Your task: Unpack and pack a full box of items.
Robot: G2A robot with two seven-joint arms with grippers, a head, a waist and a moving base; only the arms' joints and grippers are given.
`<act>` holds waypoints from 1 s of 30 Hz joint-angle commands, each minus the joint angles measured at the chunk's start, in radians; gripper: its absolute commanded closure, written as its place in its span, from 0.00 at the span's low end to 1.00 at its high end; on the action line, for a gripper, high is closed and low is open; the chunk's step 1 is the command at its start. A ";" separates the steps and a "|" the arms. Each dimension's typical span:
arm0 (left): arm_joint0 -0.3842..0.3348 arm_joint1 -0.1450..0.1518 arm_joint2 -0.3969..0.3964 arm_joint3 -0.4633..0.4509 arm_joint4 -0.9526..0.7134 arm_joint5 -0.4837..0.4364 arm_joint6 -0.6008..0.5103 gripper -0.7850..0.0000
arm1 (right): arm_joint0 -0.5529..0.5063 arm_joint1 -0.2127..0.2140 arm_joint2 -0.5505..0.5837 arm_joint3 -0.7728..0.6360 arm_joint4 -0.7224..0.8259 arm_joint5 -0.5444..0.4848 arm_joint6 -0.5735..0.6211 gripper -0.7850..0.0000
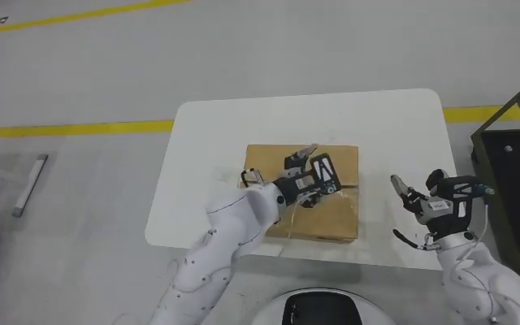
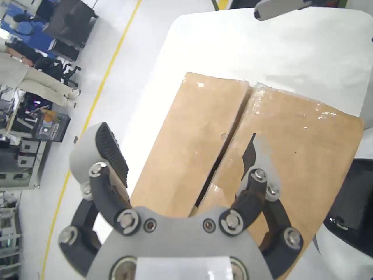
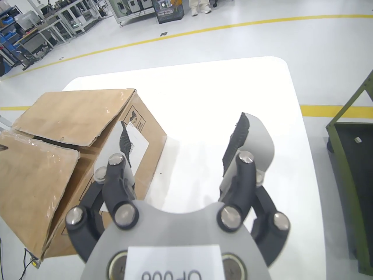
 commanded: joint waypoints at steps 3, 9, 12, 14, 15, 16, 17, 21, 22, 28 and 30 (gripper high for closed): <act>-0.030 -0.004 0.032 0.029 0.039 -0.022 -0.012 0.00 | -0.011 0.000 0.000 -0.002 -0.003 0.000 -0.004 0.32; -0.048 -0.002 0.048 0.057 0.101 -0.055 -0.020 0.00 | -0.022 -0.001 0.002 -0.004 -0.004 0.003 -0.011 0.59; -0.052 -0.002 0.052 0.069 0.127 -0.060 -0.035 0.00 | -0.026 -0.001 0.004 -0.006 -0.005 0.003 -0.012 0.59; -0.054 -0.002 0.054 0.078 0.145 -0.061 -0.036 0.00 | -0.027 -0.002 0.004 -0.007 -0.004 0.004 -0.013 0.59; -0.053 -0.001 0.054 0.086 0.155 -0.062 -0.039 0.00 | -0.028 -0.002 0.004 -0.007 -0.004 0.004 -0.013 0.60; -0.052 0.000 0.053 0.091 0.164 -0.065 -0.039 0.00 | -0.029 -0.002 0.003 -0.008 -0.004 0.005 -0.013 0.60; -0.051 0.001 0.053 0.095 0.172 -0.070 -0.037 0.00 | -0.030 -0.002 0.003 -0.009 -0.004 0.005 -0.012 0.61; -0.048 0.006 0.041 0.107 0.206 -0.080 -0.026 0.00 | -0.034 -0.003 0.004 -0.011 -0.003 0.006 -0.012 0.60; -0.048 0.007 0.038 0.109 0.215 -0.083 -0.023 0.00 | -0.035 -0.003 0.004 -0.012 -0.003 0.006 -0.012 0.60; -0.045 0.010 0.030 0.121 0.284 -0.045 -0.011 0.00 | -0.038 -0.003 0.009 -0.014 -0.004 0.007 -0.010 0.60; -0.041 0.011 0.037 0.133 0.311 -0.034 0.000 0.00 | -0.038 -0.003 0.009 -0.016 -0.004 0.006 -0.009 0.60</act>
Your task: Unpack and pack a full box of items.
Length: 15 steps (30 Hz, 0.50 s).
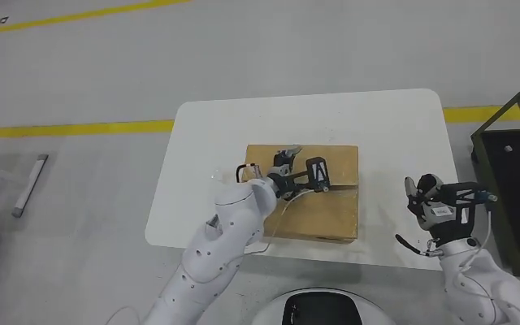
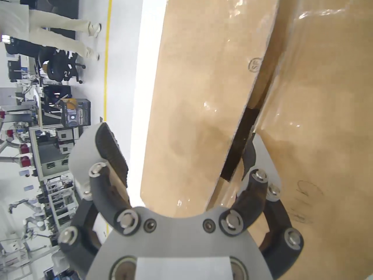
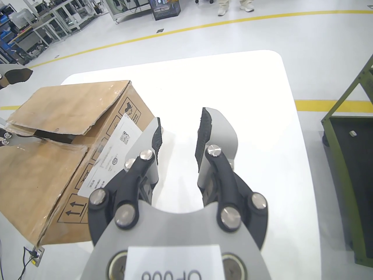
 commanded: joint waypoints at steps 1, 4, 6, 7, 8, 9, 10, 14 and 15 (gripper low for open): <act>0.003 0.001 0.008 0.011 0.029 0.003 0.013 0.00 | 0.000 0.000 0.000 -0.001 0.000 -0.001 0.001 0.60; 0.007 0.002 0.010 0.020 0.064 0.010 0.030 0.03 | 0.000 0.000 0.001 -0.001 -0.002 0.000 0.003 0.60; 0.012 0.003 0.011 0.021 0.082 0.016 0.038 0.17 | -0.001 -0.001 0.001 -0.001 -0.003 0.002 0.003 0.60; 0.014 0.004 0.009 0.020 0.089 0.024 0.041 0.41 | -0.002 -0.001 0.001 -0.001 -0.003 0.002 0.003 0.60; 0.017 0.004 0.008 0.019 0.095 0.029 0.044 0.61 | -0.002 -0.001 0.001 -0.001 -0.002 0.002 0.003 0.60; 0.019 0.004 0.007 0.018 0.101 0.032 0.048 0.74 | -0.003 -0.001 0.001 0.000 -0.003 0.004 0.003 0.60; 0.021 0.004 0.006 0.015 0.105 0.037 0.054 1.00 | -0.004 -0.001 0.000 0.000 -0.003 0.005 0.002 0.60; 0.026 0.004 0.002 0.011 0.117 0.047 0.074 1.00 | -0.004 -0.002 -0.002 0.001 -0.006 0.007 0.002 0.61; 0.027 0.004 0.002 0.011 0.119 0.047 0.077 1.00 | -0.004 -0.002 -0.002 0.001 -0.006 0.008 0.002 0.61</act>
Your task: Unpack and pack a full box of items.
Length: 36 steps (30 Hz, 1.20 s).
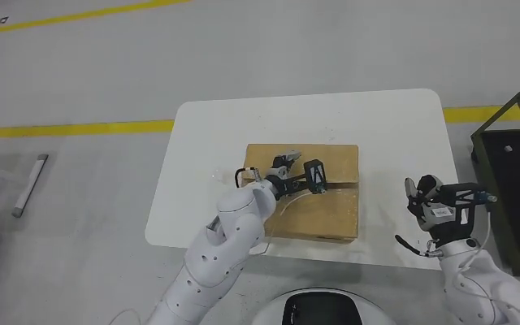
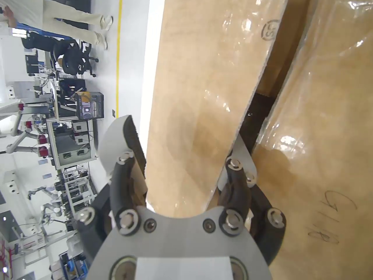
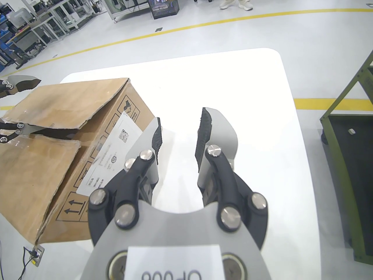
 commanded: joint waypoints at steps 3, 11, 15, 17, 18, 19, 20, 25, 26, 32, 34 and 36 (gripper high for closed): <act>0.000 -0.001 -0.004 -0.003 0.002 0.000 0.015 1.00 | 0.001 -0.001 -0.001 0.000 -0.002 0.004 -0.001 0.62; -0.023 -0.010 -0.008 -0.014 -0.029 0.000 0.028 0.00 | -0.002 -0.001 0.008 -0.003 -0.003 0.008 -0.002 0.64; -0.062 -0.018 0.014 0.015 0.023 0.047 0.053 0.00 | -0.006 -0.002 0.009 -0.009 -0.003 0.009 -0.004 0.67; -0.089 -0.023 0.024 0.046 0.042 0.066 0.073 0.00 | -0.007 -0.002 0.010 -0.013 -0.003 0.010 -0.006 0.68; -0.104 -0.026 0.028 0.062 0.051 0.077 0.082 0.00 | -0.008 -0.002 0.010 -0.015 -0.003 0.010 -0.006 0.68; -0.126 -0.029 0.033 0.078 0.071 0.086 0.093 0.00 | -0.009 -0.002 0.011 -0.016 -0.004 0.011 -0.007 0.68; -0.144 -0.032 0.037 0.096 0.084 0.098 0.105 0.00 | -0.011 -0.003 0.011 -0.019 -0.005 0.012 -0.006 0.67; -0.243 -0.049 0.069 0.188 0.152 0.132 0.156 0.00 | -0.023 -0.003 0.016 -0.031 -0.003 0.012 -0.009 0.67; -0.261 -0.053 0.077 0.211 0.163 0.136 0.168 0.00 | -0.026 -0.003 0.018 -0.034 -0.003 0.013 -0.009 0.67; -0.368 -0.082 0.134 0.343 0.215 0.158 0.234 0.00 | -0.041 -0.004 0.023 -0.051 -0.002 0.014 -0.010 0.66; -0.399 -0.094 0.153 0.385 0.219 0.167 0.250 0.00 | -0.046 -0.005 0.023 -0.056 -0.002 0.015 -0.010 0.65; -0.427 -0.107 0.174 0.426 0.226 0.180 0.266 0.00 | -0.052 -0.005 0.024 -0.060 -0.003 0.015 -0.012 0.65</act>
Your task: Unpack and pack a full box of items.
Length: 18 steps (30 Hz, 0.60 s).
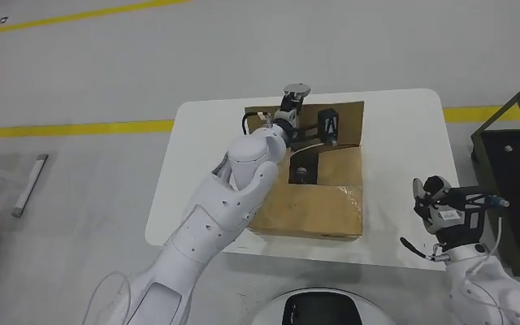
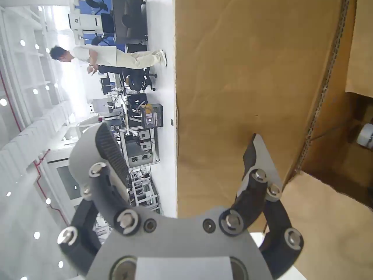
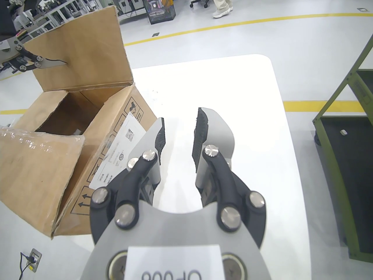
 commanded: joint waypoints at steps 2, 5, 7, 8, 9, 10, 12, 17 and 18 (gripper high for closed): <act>-0.038 -0.020 0.030 0.059 0.008 0.022 0.018 0.00 | -0.008 -0.001 0.001 -0.006 -0.001 0.003 -0.002 0.65; -0.065 -0.039 0.057 0.112 0.011 0.038 0.025 0.00 | -0.017 -0.001 0.003 -0.012 0.000 0.005 -0.006 0.65; -0.079 -0.052 0.077 0.148 0.018 0.039 0.033 0.00 | -0.022 -0.002 0.004 -0.015 0.000 0.006 -0.008 0.65; -0.085 -0.058 0.086 0.164 0.019 0.039 0.038 0.00 | -0.024 -0.002 0.005 -0.017 -0.001 0.007 -0.008 0.65; -0.091 -0.063 0.092 0.178 0.019 0.041 0.042 0.00 | -0.026 -0.002 0.005 -0.017 -0.001 0.007 -0.009 0.65; -0.097 -0.069 0.099 0.190 0.023 0.040 0.044 0.00 | -0.028 -0.003 0.006 -0.018 -0.001 0.008 -0.010 0.65; -0.104 -0.078 0.110 0.213 0.025 0.036 0.050 0.00 | -0.031 -0.003 0.006 -0.020 0.000 0.009 -0.010 0.64; -0.115 -0.096 0.118 0.259 0.024 0.043 0.062 0.00 | -0.034 -0.004 0.005 -0.026 0.001 0.008 -0.010 0.65; -0.117 -0.099 0.118 0.266 0.024 0.043 0.064 0.00 | -0.035 -0.004 0.005 -0.026 0.001 0.007 -0.010 0.64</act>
